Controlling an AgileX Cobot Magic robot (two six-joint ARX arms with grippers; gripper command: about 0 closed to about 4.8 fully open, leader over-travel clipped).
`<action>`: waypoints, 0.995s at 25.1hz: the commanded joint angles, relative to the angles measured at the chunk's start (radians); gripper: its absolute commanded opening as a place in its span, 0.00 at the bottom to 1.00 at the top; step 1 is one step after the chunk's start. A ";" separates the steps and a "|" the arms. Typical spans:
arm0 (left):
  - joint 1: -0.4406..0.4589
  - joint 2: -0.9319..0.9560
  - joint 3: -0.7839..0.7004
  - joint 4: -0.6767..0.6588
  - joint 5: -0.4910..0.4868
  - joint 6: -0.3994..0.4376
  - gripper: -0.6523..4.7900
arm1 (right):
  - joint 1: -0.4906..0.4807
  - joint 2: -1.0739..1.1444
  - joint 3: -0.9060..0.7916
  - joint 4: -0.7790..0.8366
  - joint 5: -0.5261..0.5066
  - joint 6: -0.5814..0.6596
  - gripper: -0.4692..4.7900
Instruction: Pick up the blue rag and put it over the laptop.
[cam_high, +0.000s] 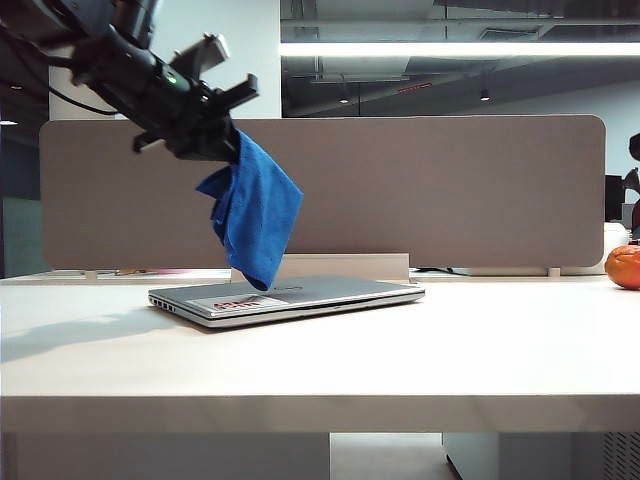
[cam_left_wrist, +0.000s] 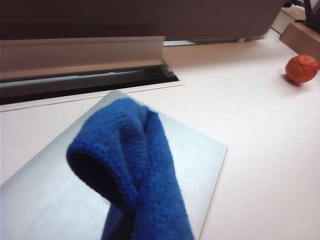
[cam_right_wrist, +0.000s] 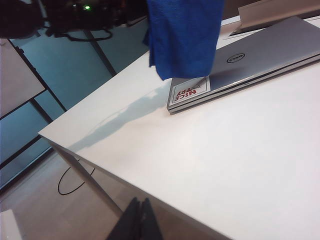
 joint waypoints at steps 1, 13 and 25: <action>-0.017 0.066 0.069 0.012 0.014 -0.003 0.11 | 0.000 -0.002 -0.005 0.011 0.018 0.003 0.09; -0.019 0.291 0.250 -0.085 -0.189 0.038 0.11 | 0.000 -0.002 -0.005 -0.012 0.025 0.003 0.09; 0.018 0.313 0.251 -0.179 -0.371 0.138 0.12 | 0.000 -0.002 -0.005 -0.011 0.025 0.003 0.09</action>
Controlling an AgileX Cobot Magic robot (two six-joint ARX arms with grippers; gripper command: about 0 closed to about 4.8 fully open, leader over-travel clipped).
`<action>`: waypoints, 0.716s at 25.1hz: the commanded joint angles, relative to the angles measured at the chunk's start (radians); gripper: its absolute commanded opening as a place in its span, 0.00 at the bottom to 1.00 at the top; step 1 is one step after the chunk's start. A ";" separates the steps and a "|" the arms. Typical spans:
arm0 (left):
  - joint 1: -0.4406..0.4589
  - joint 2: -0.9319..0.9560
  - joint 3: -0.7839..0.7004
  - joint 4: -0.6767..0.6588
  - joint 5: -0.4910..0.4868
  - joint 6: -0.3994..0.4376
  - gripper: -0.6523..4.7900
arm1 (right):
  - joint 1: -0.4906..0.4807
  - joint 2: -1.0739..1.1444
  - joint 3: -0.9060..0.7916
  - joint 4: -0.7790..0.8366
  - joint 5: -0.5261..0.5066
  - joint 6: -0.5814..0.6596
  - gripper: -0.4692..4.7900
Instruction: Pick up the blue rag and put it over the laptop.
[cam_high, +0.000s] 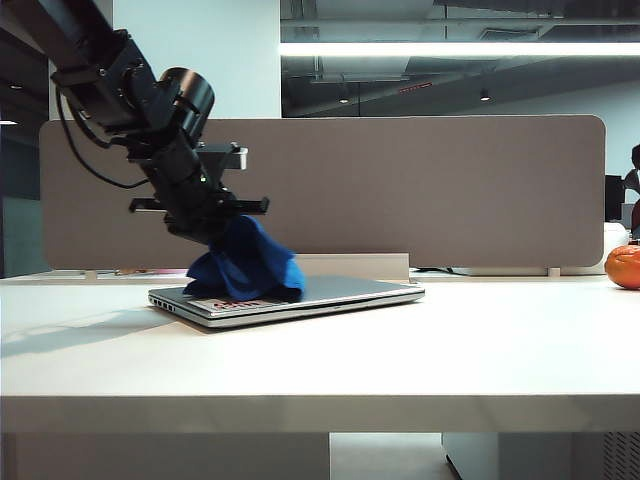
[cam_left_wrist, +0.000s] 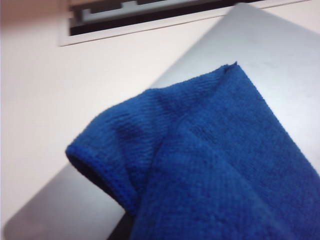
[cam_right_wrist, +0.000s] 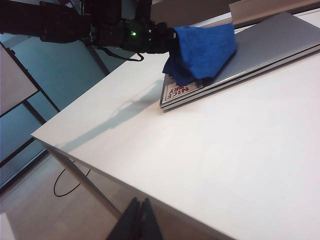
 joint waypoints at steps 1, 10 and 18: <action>0.021 -0.004 0.006 -0.010 -0.005 0.004 0.17 | 0.001 -0.002 -0.005 0.010 0.000 0.003 0.09; 0.031 -0.008 0.006 -0.059 0.003 0.005 0.84 | 0.001 -0.002 -0.005 0.010 0.000 0.003 0.09; 0.031 -0.085 0.032 -0.171 0.003 0.004 0.92 | 0.001 -0.002 -0.005 0.010 0.001 0.003 0.09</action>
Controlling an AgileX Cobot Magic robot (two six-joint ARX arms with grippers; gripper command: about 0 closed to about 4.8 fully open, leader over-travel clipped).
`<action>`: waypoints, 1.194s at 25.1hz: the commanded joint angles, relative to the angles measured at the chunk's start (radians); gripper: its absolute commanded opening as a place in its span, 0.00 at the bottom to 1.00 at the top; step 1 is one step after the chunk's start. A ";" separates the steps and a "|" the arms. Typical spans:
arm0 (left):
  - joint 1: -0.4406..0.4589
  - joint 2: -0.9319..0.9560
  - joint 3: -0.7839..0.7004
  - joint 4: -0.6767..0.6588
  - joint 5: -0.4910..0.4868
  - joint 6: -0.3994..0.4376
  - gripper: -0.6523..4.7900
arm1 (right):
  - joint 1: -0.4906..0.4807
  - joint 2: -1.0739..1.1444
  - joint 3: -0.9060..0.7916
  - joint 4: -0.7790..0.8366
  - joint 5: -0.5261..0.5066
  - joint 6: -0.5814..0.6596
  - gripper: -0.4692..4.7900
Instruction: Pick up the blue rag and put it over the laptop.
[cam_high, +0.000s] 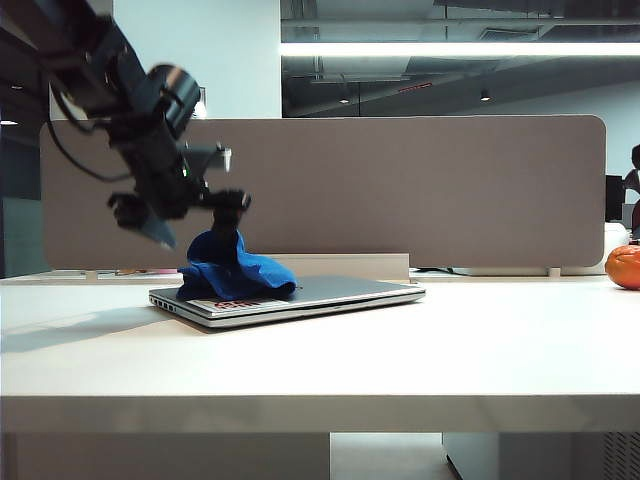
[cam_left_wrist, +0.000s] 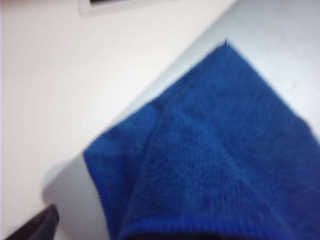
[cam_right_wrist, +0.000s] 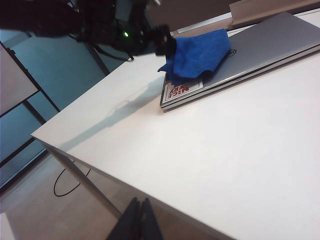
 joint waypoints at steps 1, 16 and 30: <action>-0.001 -0.069 0.012 -0.044 0.004 0.003 0.92 | 0.001 -0.002 -0.005 0.010 0.001 0.003 0.09; 0.000 -0.236 0.011 -0.378 0.000 0.004 0.11 | 0.000 -0.002 -0.005 0.009 0.186 -0.073 0.09; 0.000 -0.463 -0.111 -0.423 0.004 0.020 0.11 | 0.000 -0.002 -0.005 -0.009 0.424 -0.183 0.09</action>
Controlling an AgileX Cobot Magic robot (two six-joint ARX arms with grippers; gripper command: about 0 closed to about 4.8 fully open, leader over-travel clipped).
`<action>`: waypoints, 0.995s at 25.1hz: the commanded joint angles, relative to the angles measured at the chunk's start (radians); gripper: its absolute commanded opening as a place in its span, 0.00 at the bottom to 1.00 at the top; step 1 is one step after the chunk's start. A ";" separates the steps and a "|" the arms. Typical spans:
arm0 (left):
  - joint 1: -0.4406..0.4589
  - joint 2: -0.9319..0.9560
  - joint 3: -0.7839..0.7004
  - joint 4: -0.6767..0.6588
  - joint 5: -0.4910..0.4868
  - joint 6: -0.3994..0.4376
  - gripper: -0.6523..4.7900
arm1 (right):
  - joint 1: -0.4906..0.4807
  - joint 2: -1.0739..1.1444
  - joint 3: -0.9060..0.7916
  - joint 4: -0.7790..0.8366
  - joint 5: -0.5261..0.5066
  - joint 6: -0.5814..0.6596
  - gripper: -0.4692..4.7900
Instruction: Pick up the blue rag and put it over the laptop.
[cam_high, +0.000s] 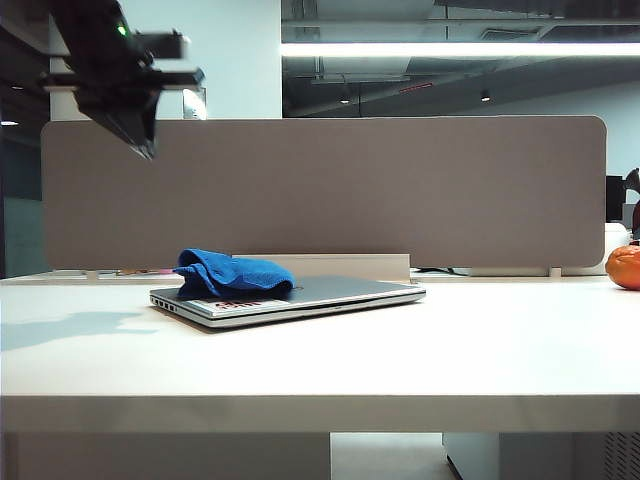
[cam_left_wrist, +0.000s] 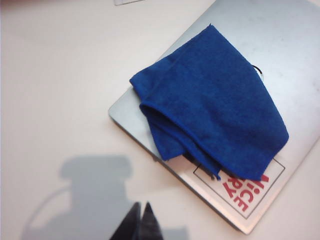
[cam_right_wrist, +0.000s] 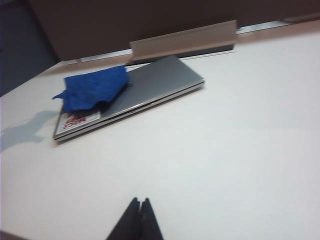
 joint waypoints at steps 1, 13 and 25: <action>0.000 -0.088 -0.088 0.036 0.004 0.019 0.11 | 0.000 -0.002 -0.005 -0.018 0.042 -0.051 0.09; -0.001 -0.503 -0.404 0.052 0.004 -0.019 0.11 | 0.000 -0.002 -0.005 -0.050 0.277 -0.109 0.09; -0.001 -0.864 -0.547 -0.034 0.000 -0.019 0.11 | 0.000 -0.002 -0.005 -0.047 0.378 -0.161 0.09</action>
